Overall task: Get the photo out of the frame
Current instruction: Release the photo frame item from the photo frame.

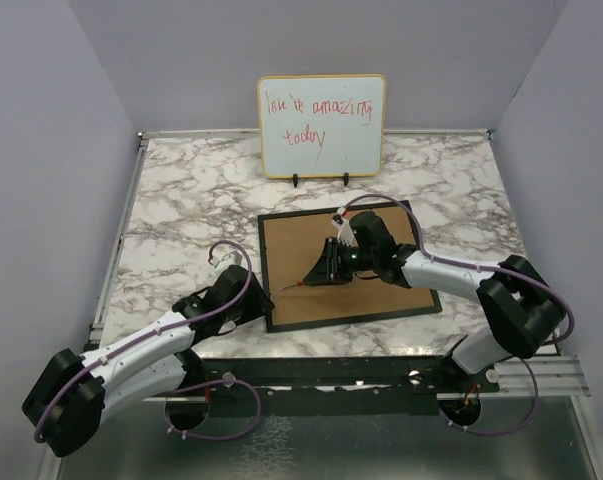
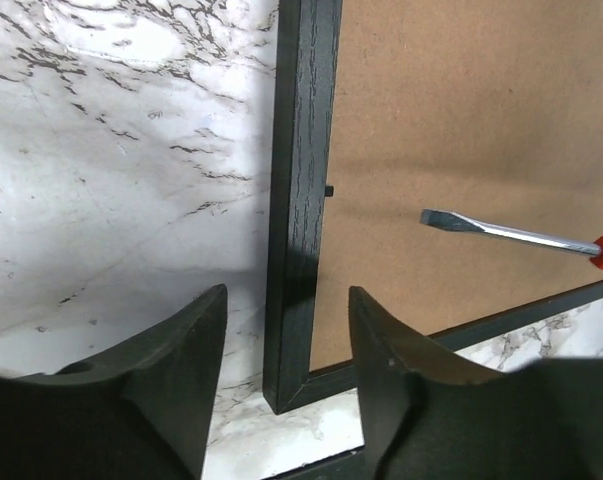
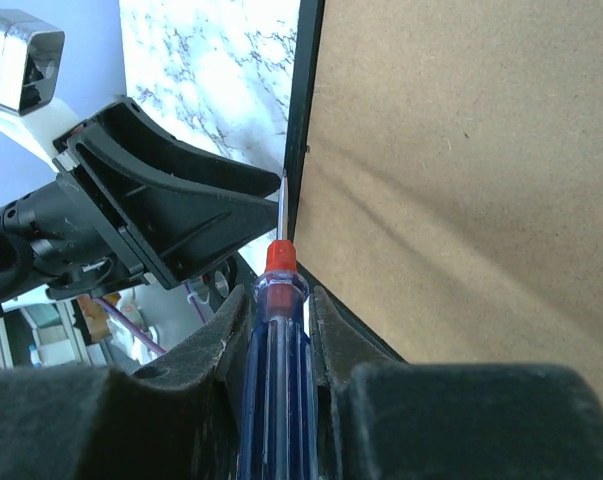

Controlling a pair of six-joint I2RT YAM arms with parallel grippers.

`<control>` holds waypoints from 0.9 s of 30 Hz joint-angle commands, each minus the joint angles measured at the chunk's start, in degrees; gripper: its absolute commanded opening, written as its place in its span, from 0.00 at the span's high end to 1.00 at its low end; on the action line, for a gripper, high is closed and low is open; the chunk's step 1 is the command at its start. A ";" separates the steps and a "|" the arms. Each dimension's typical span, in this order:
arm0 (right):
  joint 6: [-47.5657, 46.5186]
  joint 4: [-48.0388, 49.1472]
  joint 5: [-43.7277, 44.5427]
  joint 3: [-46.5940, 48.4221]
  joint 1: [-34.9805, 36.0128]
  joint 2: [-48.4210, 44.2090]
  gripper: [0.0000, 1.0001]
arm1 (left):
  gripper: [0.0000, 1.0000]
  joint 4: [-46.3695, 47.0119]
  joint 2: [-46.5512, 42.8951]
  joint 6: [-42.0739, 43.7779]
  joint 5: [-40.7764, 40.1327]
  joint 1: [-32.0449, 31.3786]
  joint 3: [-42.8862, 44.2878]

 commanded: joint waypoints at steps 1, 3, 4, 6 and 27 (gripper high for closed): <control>0.39 5.62 -3.35 -1.37 0.34 2.45 1.00 | 0.49 -1.32 1.47 0.32 1.54 -0.23 -2.49; 0.48 6.31 -3.85 -1.33 0.34 3.45 0.99 | 0.50 -1.52 1.80 0.67 1.65 -0.21 -2.42; 0.48 6.65 -4.00 -1.37 0.34 3.86 0.99 | 0.50 -1.60 2.06 1.20 1.85 -0.18 -2.25; 0.48 7.35 -4.25 -1.38 0.34 4.50 1.00 | 0.52 -1.88 2.82 2.03 2.05 -0.20 -1.81; -0.46 10.93 -3.81 -1.72 0.34 9.32 0.99 | 0.74 -7.91 4.04 -0.94 -2.92 -3.58 -2.27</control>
